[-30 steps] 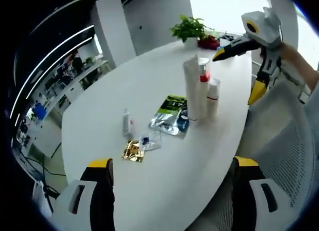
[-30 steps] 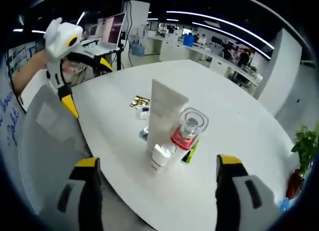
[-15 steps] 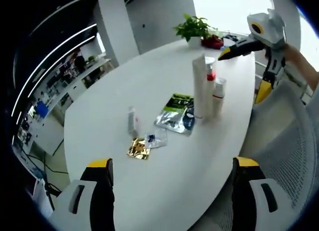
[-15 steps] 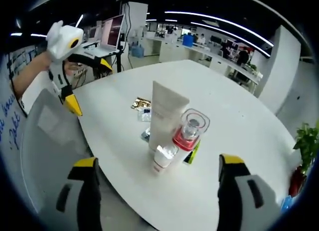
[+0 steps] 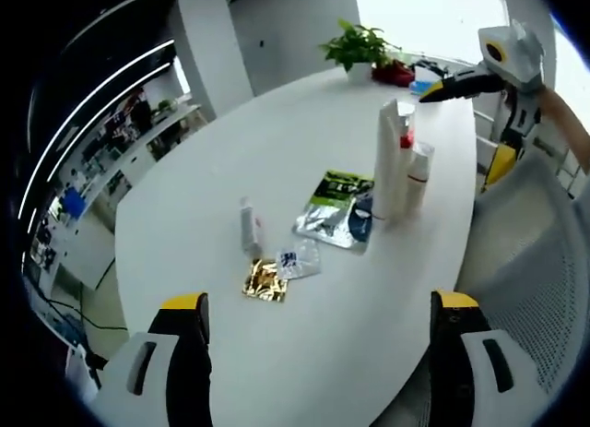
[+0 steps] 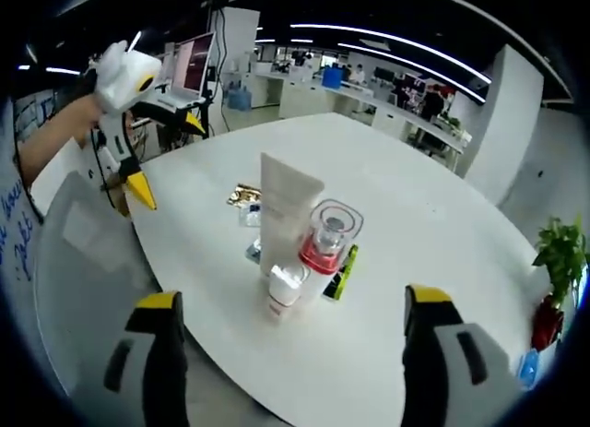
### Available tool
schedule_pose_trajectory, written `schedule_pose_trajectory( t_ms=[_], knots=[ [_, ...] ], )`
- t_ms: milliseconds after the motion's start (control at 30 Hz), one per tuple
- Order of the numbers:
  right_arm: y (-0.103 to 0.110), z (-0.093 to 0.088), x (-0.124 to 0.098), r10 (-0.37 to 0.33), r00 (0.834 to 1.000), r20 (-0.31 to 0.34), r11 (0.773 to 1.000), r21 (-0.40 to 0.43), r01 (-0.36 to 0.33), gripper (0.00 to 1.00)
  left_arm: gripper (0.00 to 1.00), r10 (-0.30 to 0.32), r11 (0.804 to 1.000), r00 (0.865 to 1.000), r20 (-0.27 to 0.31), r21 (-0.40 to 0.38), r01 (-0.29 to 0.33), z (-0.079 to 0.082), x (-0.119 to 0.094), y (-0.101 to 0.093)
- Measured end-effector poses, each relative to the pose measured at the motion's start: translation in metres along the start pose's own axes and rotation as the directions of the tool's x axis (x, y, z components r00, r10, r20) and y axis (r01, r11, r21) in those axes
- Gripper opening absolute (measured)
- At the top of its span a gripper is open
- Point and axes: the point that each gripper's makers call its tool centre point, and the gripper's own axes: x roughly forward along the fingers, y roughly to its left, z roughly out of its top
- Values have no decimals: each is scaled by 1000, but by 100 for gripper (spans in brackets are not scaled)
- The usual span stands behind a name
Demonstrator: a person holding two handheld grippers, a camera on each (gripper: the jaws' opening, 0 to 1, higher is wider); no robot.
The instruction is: Arrange the skincare products in the storage area until every visible bottle or jar stands upright without overlapping.
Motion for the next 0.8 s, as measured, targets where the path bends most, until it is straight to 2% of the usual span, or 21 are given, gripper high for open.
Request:
schedule_pose_trajectory(
  t_ms=[133,267,433,467,600,800],
  knots=[
    [2,-3,-1,18,1000,-19,999,-27,-18,100,97,-36,999,999,-5,-6,36,3,9,0],
    [3,-5,2,23,999,-22,1000,-11,-23,100,97,-36,999,999,-5,-2,36,7,19,6],
    [5,-9,3,34,999,-30,999,17,-33,100,97,-39,999,999,-17,-9,38,9,38,22],
    [4,-7,3,27,1000,-10,999,33,-27,100,97,-38,999,999,-25,-7,38,8,40,25],
    [3,-6,1,28,1000,0,999,40,-28,99,97,-32,999,999,-45,-20,31,9,52,36],
    [-1,-8,1,15,1000,0,998,58,-15,95,97,-22,1000,998,-56,-13,22,12,71,50]
  ],
)
